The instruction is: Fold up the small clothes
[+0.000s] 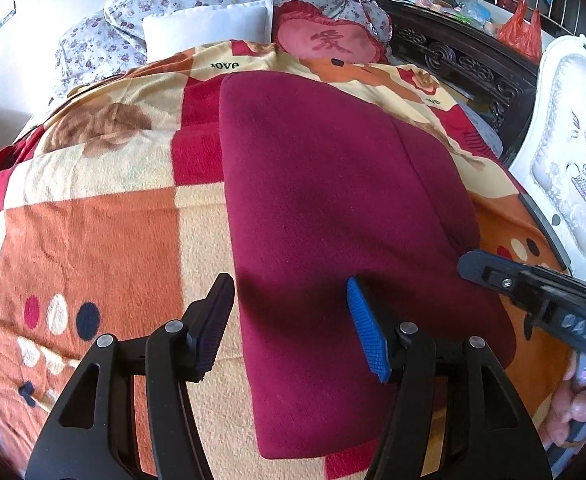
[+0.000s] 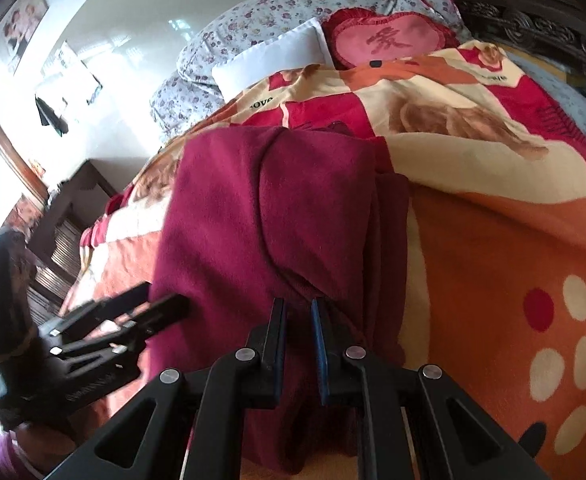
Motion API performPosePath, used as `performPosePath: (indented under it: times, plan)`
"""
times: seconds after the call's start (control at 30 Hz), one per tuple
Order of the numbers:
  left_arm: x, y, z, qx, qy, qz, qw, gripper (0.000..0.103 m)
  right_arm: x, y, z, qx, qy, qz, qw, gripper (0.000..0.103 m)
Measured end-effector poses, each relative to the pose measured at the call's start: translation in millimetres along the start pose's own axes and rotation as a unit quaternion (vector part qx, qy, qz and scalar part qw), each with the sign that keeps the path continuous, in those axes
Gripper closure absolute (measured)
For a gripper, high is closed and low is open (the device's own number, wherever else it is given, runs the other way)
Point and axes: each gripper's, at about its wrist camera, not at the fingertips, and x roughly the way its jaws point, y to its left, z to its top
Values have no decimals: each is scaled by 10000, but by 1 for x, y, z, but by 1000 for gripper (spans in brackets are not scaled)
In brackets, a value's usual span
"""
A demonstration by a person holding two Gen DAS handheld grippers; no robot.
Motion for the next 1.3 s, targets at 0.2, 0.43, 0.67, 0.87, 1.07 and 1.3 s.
performPosePath:
  times: [0.2, 0.43, 0.67, 0.87, 1.07, 1.3]
  plan:
    - [-5, 6, -1, -271, 21, -209, 9994, 44, -15, 9, 5, -182, -150, -246, 9994, 87]
    - [-3, 10, 0, -422, 111, -441, 9981, 44, -7, -1, 15, 5, -236, -483, 9986, 67]
    - [4, 8, 1, -495, 163, -518, 9973, 35, 16, -18, 23, 464, -67, 225, 9986, 76]
    - [4, 9, 1, -465, 108, -593, 9971, 33, 4, -10, 23, -62, -270, -470, 9985, 95]
    - [6, 15, 1, -589, 180, -750, 9953, 32, 13, -29, 16, 262, -251, -384, 9986, 94]
    - [5, 28, 6, -805, 142, -929, 9923, 32, 7, -39, 18, 641, -366, -243, 9970, 47]
